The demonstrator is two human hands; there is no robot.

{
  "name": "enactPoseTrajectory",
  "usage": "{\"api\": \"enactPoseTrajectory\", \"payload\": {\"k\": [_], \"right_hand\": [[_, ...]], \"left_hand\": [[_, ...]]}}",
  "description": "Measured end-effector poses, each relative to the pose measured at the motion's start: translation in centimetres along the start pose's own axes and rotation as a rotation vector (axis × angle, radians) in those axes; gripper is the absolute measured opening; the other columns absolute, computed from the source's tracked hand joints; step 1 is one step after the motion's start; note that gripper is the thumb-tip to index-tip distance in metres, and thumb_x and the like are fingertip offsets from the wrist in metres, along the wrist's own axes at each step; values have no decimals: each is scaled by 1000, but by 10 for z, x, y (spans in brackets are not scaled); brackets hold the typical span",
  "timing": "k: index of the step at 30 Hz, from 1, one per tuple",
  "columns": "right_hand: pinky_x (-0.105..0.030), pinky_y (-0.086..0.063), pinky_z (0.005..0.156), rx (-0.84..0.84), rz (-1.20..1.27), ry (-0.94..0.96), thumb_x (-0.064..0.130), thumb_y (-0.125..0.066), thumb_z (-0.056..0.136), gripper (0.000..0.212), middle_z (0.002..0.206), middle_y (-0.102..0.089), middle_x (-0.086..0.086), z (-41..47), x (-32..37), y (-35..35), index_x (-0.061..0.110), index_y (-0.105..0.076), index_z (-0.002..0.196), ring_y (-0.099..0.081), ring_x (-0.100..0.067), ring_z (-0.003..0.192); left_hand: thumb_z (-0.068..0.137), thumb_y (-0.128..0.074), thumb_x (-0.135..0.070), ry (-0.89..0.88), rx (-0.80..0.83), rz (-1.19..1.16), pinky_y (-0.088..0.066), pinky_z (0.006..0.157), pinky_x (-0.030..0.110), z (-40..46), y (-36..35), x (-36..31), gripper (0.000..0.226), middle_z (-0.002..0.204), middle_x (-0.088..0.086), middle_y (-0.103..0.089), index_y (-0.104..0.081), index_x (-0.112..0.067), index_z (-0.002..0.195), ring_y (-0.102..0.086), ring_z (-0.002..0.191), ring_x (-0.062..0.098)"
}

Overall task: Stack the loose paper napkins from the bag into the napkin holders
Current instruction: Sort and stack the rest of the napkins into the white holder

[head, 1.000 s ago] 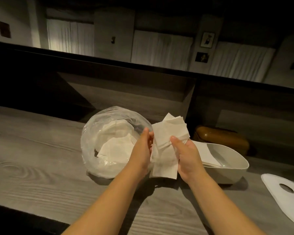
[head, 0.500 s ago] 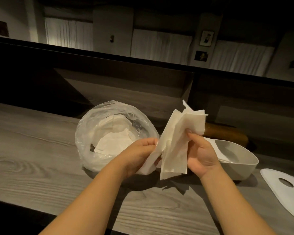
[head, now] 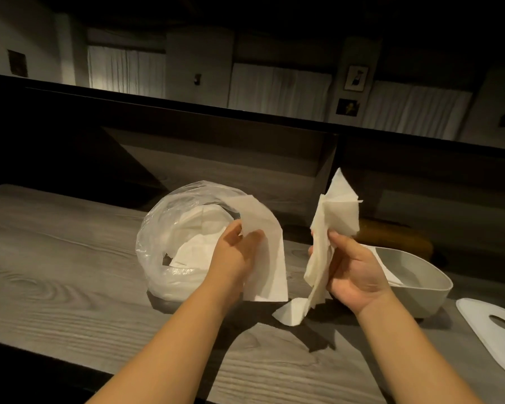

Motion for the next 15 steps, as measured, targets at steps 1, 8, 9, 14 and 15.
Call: {"api": "enactPoseTrajectory", "payload": {"k": [1,8,9,14,15], "right_hand": [[-43,-49,73,-4,-12,-2,17,-64,77,34,84,-73,-3,0,-1,0,22,-64,110,-63,-25,87],[-45,-50,72,-89,-13,4,19,-65,82,33,94,-71,-3,2,0,7,25,-63,114,-62,-27,96],[-45,-50,71,-95,-17,5,17,-64,85,29,92,-71,-3,2,0,8,26,-63,113,-63,-27,96],[-42,-51,73,-57,-115,-2,15,-62,90,22,90,-73,-2,3,0,6,26,-64,108,-64,-25,95],[-41,-52,73,-13,-184,1,16,-63,87,24,90,-74,-1,3,0,1,27,-64,109,-65,-25,95]], "left_hand": [[98,-59,-29,-2,-17,34,-42,86,32,0,2,-1,18,110,-4,-53,-45,-32,109,-52,93,15],[95,-60,-22,-201,143,134,-61,66,34,-1,-9,-11,10,103,-5,-66,-59,-32,97,-68,90,28],[96,-60,-20,-207,131,184,-62,69,37,-1,-8,-9,13,102,-6,-65,-61,-33,94,-67,93,29],[98,-57,-18,-172,110,341,-61,81,44,2,-8,-4,15,106,-7,-62,-64,-31,94,-61,101,28],[99,-54,-17,-151,112,344,-60,83,42,2,-9,-3,17,110,-6,-61,-64,-31,100,-59,103,26]]}}
Point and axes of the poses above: each hand's wrist, its own z-axis towards the middle knuckle, its own y-axis out of the back of the hand, x = y × z, the point moved 10 cm from there along z, towards the middle knuckle
